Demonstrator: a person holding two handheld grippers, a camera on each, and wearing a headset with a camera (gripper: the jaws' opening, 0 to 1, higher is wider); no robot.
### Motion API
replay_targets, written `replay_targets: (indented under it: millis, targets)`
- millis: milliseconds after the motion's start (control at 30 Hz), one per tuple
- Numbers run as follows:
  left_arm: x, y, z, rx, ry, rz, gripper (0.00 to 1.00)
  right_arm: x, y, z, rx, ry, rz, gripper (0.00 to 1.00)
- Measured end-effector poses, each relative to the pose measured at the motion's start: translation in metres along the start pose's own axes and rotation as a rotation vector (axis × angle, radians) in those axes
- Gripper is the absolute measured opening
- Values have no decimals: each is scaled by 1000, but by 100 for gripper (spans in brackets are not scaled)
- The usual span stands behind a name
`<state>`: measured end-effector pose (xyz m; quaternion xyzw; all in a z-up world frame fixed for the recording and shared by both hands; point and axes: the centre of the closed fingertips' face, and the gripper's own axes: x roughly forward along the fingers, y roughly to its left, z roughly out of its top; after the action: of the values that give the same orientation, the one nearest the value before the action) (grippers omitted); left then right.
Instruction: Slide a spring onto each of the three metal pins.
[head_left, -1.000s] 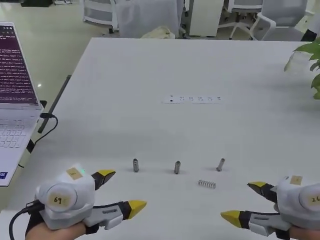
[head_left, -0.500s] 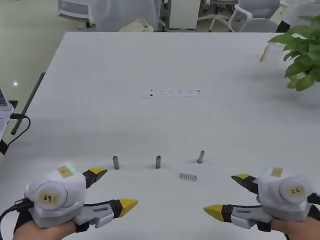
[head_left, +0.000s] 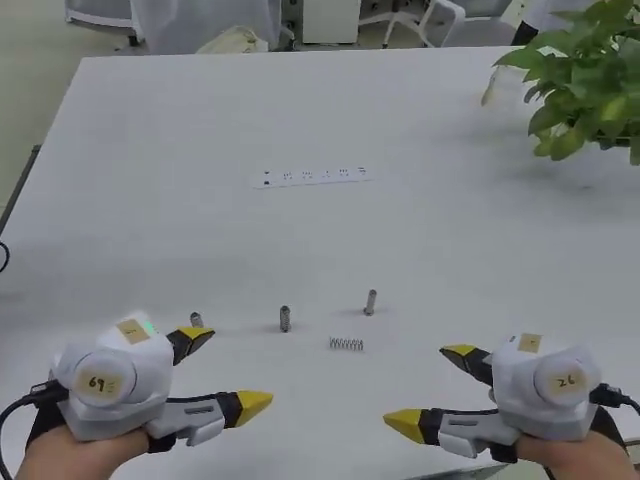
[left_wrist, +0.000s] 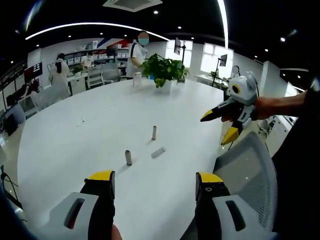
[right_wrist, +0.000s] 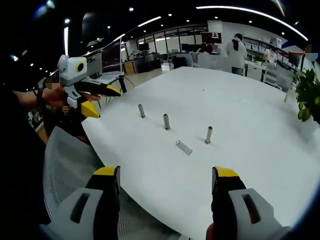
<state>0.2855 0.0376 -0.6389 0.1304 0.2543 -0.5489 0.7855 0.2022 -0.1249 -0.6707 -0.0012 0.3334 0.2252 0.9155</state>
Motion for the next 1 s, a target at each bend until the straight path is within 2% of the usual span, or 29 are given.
replay_targets:
  millis: [200, 367, 600, 867, 1000]
  targets:
    - [15, -5, 8, 32, 13, -35, 61, -1, -4, 1, 11, -7, -9, 74]
    - [28, -7, 12, 63, 27, -66, 59, 1, -5, 0, -10, 11, -8, 74]
    - [46, -13, 16, 107, 51, -113, 58, -1, -6, 4, -2, -4, -9, 73]
    - [68, -22, 23, 150, 64, -164, 56, 0, -3, 5, -1, -3, 0, 73]
    - [79, -22, 23, 164, 76, -181, 55, 1, -1, 4, -2, 2, 5, 72]
